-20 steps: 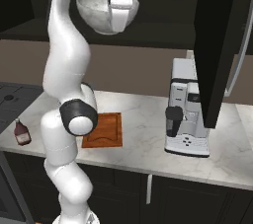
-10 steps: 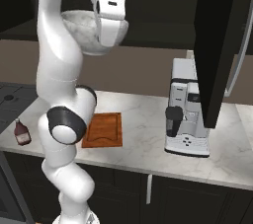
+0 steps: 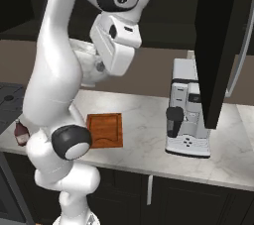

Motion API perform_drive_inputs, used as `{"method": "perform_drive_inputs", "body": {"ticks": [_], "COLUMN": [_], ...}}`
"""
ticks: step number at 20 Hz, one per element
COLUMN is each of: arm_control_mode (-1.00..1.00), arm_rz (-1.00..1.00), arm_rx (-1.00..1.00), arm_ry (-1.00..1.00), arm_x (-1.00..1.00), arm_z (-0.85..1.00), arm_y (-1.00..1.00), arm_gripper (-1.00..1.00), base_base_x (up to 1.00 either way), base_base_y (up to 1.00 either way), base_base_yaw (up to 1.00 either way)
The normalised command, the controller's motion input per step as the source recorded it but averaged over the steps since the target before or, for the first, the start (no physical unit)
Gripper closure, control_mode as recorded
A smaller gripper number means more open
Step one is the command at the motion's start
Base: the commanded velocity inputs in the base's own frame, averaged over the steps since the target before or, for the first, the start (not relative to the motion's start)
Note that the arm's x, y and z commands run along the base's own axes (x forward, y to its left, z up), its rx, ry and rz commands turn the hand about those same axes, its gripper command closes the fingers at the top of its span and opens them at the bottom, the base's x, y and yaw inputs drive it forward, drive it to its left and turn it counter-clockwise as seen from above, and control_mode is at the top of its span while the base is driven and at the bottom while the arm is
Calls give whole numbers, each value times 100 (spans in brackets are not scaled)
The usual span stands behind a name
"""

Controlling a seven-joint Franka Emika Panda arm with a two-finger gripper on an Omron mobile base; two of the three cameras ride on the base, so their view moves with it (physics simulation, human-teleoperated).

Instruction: Open the cabinet. Place the bowl and condiment on the counter. Then place the lime and garlic on the cutting board.

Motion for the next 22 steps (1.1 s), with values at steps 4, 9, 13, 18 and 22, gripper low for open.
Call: {"method": "perform_drive_inputs", "body": {"ticks": [4, 9, 13, 18, 22], "arm_control_mode": [-100, -100, -100, -100, -100], "arm_rz": [5, 4, 3, 0, 0], "arm_rx": [-10, -15, -18, -13, -1], "arm_ry": [-12, -7, -2, -3, -16], "arm_x": [-100, -100, -100, -78, -10], "arm_z": [-64, -73, -81, -59, -22], "arm_y": [23, 34, 50, 48, 24], "arm_gripper": [100, 100, 100, 100, 100], "base_base_x": [0, 0, 0, 0, 0], "base_base_y": [0, 0, 0, 0, 0], "base_base_yaw": [0, 0, 0, 0, 0]}}
